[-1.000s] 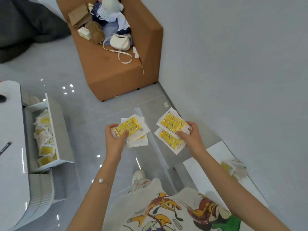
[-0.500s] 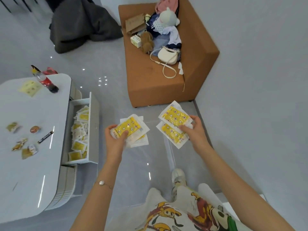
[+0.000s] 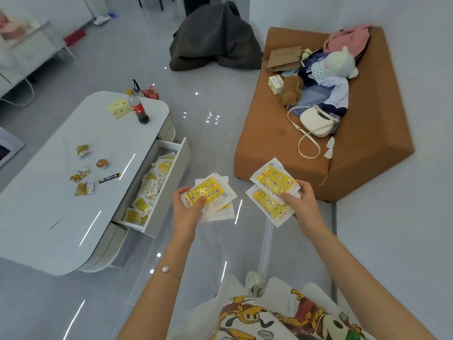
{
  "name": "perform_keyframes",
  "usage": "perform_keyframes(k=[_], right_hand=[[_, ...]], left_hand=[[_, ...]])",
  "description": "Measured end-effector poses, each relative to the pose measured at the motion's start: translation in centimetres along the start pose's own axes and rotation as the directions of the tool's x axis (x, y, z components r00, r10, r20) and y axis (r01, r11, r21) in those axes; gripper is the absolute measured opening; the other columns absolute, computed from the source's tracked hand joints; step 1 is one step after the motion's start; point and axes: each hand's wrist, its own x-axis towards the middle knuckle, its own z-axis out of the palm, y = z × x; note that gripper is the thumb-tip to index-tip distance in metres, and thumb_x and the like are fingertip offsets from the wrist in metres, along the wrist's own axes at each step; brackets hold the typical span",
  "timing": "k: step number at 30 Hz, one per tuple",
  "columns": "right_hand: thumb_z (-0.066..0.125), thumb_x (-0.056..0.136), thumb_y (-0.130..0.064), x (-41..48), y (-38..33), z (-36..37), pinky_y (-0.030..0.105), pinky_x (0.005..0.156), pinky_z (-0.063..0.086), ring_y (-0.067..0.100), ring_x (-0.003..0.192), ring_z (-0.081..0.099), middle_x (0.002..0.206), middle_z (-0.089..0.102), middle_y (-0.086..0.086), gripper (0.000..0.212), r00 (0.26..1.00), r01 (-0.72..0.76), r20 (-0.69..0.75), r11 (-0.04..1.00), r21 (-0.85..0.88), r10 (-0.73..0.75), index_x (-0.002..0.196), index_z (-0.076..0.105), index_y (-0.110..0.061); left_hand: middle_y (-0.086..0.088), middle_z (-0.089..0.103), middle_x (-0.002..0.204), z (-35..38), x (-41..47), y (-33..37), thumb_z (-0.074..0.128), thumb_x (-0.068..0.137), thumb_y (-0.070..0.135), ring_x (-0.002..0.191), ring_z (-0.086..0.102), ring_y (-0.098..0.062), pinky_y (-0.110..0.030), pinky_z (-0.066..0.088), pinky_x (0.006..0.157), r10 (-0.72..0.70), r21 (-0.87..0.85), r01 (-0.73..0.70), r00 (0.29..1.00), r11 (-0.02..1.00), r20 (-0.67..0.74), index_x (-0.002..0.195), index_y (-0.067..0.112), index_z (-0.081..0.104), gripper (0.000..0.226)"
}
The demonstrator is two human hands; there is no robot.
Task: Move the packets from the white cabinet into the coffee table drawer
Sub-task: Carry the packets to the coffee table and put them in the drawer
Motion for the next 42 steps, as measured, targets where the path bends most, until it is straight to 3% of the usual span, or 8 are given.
perform_keyframes(k=[4, 11, 15, 19, 28, 33, 38, 42], right_hand=[[0.065, 0.085, -0.003, 4.0, -2.2, 1.8, 0.040, 0.076, 0.057, 0.023, 0.095, 0.067, 0.112, 0.063, 0.003, 0.042, 0.993, 0.000, 0.120, 0.999, -0.043, 0.005, 0.119, 0.045, -0.019], [0.065, 0.086, -0.003, 10.8, -4.9, 10.2, 0.032, 0.070, 0.053, 0.019, 0.093, 0.065, 0.110, 0.061, 0.000, 0.044, 0.950, -0.015, 0.308, 0.990, -0.139, 0.057, 0.121, 0.044, -0.019], [0.066, 0.085, -0.004, 15.4, -5.8, 17.1, 0.037, 0.074, 0.055, 0.022, 0.096, 0.066, 0.113, 0.062, 0.002, 0.044, 0.914, -0.001, 0.398, 0.980, -0.197, 0.081, 0.119, 0.044, -0.020], [0.066, 0.085, -0.002, 19.9, -6.8, 24.3, 0.039, 0.075, 0.055, 0.023, 0.094, 0.066, 0.111, 0.063, 0.002, 0.044, 0.894, -0.024, 0.432, 0.976, -0.215, 0.117, 0.119, 0.044, -0.021], [0.063, 0.086, 0.002, 28.6, -8.0, 36.7, 0.036, 0.070, 0.054, 0.024, 0.093, 0.066, 0.108, 0.064, 0.003, 0.046, 0.878, -0.074, 0.414, 0.923, -0.377, 0.239, 0.122, 0.042, -0.017], [0.064, 0.085, 0.000, 34.1, -4.9, 44.1, 0.053, 0.088, 0.050, 0.030, 0.098, 0.065, 0.115, 0.062, 0.007, 0.045, 0.851, -0.111, 0.402, 0.863, -0.493, 0.339, 0.122, 0.045, -0.017], [0.063, 0.086, 0.000, 42.3, 3.7, 52.0, 0.049, 0.085, 0.052, 0.031, 0.100, 0.063, 0.118, 0.061, 0.010, 0.038, 0.775, -0.081, 0.438, 0.759, -0.646, 0.455, 0.111, 0.049, -0.024], [0.066, 0.084, -0.001, 49.1, 14.5, 58.4, 0.042, 0.079, 0.054, 0.029, 0.104, 0.062, 0.123, 0.059, 0.009, 0.047, 0.691, -0.019, 0.467, 0.660, -0.751, 0.551, 0.122, 0.046, -0.021]], left_hand=[[0.009, 0.057, 0.100, -0.1, 1.1, 0.5, 0.070, 0.084, 0.007, 0.089, 0.060, -0.009, -0.025, 0.051, 0.069, -0.042, -0.067, 0.031, 0.986, 0.997, -0.162, 0.115, 0.022, 0.045, 0.042], [-0.006, 0.058, 0.115, -4.2, 5.5, 0.3, 0.071, 0.084, 0.009, 0.100, 0.063, -0.026, -0.043, 0.056, 0.083, -0.124, -0.189, 0.051, 0.910, 0.981, -0.396, 0.112, 0.026, 0.046, 0.041], [-0.009, 0.059, 0.117, -6.8, 10.8, 0.5, 0.072, 0.084, 0.010, 0.102, 0.064, -0.029, -0.048, 0.054, 0.089, -0.195, -0.295, 0.051, 0.851, 0.954, -0.487, 0.113, 0.026, 0.046, 0.042], [-0.010, 0.058, 0.119, -10.2, 17.6, 0.6, 0.072, 0.083, 0.010, 0.103, 0.064, -0.029, -0.046, 0.055, 0.088, -0.215, -0.345, 0.022, 0.818, 0.938, -0.534, 0.111, 0.027, 0.047, 0.042], [-0.013, 0.056, 0.124, -16.1, 30.0, -1.4, 0.069, 0.085, 0.006, 0.097, 0.062, -0.023, -0.042, 0.053, 0.086, -0.427, -0.489, 0.153, 0.742, 0.858, -0.516, 0.118, 0.022, 0.044, 0.044], [-0.012, 0.056, 0.120, -18.1, 34.3, -5.2, 0.066, 0.088, 0.007, 0.097, 0.059, -0.023, -0.037, 0.050, 0.082, -0.538, -0.575, 0.189, 0.656, 0.796, -0.529, 0.119, 0.022, 0.043, 0.041], [-0.008, 0.059, 0.112, -20.5, 40.4, -14.0, 0.065, 0.087, 0.005, 0.095, 0.061, -0.024, -0.039, 0.051, 0.084, -0.633, -0.667, 0.169, 0.544, 0.726, -0.551, 0.119, 0.022, 0.044, 0.042], [-0.002, 0.058, 0.104, -22.3, 45.8, -23.3, 0.064, 0.088, 0.004, 0.089, 0.060, -0.018, -0.032, 0.050, 0.074, -0.690, -0.707, 0.145, 0.420, 0.692, -0.590, 0.116, 0.023, 0.042, 0.040]])
